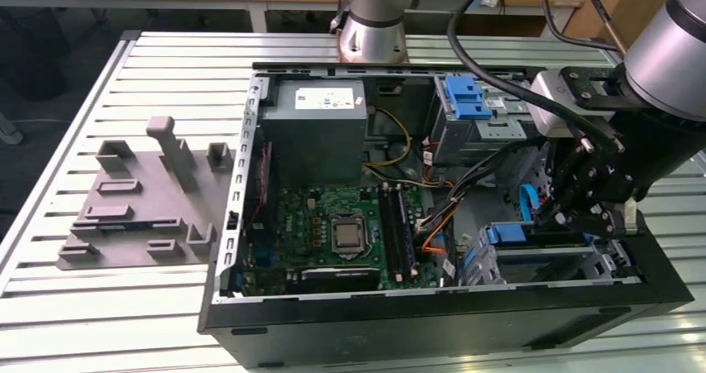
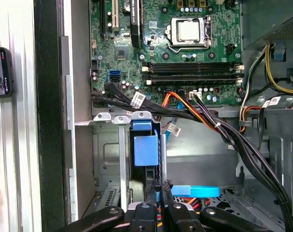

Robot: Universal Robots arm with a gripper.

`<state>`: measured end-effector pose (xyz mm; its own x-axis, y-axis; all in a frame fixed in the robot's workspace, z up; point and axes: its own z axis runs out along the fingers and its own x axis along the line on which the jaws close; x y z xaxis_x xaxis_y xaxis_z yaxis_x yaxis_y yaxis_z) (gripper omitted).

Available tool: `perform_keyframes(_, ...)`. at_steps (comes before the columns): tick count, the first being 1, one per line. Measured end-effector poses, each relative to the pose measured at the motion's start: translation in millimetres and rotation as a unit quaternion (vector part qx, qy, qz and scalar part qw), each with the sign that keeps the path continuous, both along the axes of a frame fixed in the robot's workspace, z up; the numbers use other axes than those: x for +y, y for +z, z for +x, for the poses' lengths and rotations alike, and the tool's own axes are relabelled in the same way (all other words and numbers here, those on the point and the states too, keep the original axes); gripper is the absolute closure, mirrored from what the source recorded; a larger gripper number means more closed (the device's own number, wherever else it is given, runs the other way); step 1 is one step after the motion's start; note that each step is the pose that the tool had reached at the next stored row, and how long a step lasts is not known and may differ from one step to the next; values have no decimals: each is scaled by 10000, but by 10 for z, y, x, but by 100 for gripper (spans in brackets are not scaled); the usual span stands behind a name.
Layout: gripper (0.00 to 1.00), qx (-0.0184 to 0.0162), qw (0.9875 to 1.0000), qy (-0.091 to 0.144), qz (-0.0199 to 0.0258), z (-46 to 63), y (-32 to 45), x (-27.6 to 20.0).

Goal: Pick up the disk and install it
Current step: 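Insert the second disk wire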

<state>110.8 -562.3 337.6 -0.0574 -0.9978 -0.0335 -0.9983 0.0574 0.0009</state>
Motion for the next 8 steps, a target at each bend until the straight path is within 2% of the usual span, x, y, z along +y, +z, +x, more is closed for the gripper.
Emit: perform_keyframes(8,84,0,10000,0,2,19,-7,-13)
